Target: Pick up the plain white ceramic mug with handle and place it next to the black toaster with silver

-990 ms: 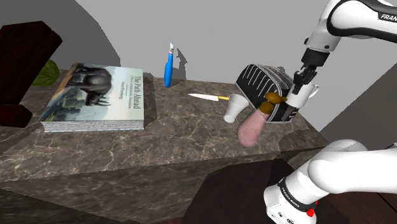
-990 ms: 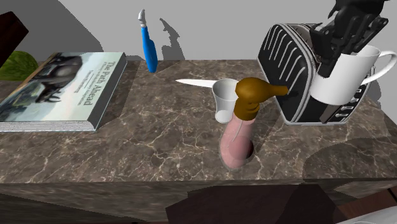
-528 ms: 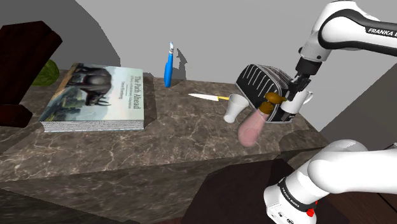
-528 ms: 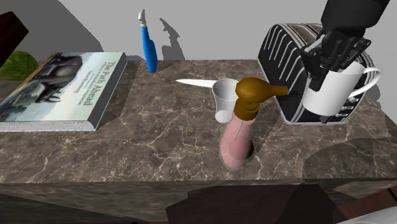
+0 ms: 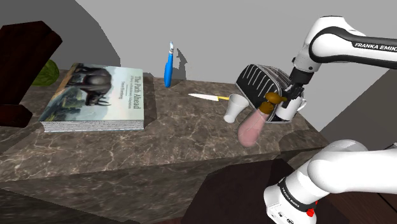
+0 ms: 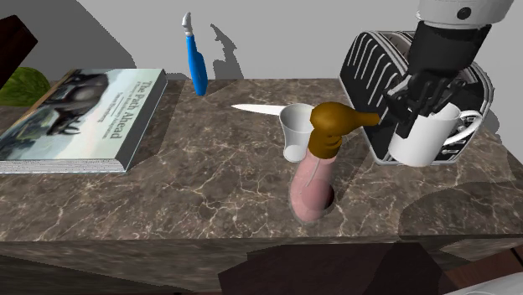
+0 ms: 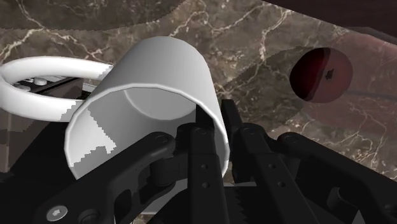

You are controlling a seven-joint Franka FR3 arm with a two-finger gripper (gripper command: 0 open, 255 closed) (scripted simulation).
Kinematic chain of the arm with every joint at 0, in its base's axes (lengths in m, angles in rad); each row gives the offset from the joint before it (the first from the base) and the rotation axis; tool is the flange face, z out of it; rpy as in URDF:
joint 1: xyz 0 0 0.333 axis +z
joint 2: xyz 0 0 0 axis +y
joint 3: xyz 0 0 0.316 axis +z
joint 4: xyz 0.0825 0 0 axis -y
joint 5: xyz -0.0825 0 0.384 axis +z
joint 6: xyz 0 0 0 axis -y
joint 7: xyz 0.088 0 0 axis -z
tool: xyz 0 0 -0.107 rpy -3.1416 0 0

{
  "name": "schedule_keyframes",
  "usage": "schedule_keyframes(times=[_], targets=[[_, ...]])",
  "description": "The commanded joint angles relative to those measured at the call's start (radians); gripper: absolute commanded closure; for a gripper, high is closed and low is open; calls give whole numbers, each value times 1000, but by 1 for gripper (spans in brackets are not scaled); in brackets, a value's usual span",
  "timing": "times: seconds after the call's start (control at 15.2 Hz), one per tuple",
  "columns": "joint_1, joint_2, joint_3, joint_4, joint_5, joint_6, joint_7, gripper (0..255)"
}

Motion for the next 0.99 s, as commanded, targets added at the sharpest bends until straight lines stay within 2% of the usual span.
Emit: schedule_keyframes(times=[0.0, 0.92], targets=[[-1, 3, -4, -26, -3, 29, 3, 255], [-9, 57, -41, -181, -35, 238, 16, 255]])
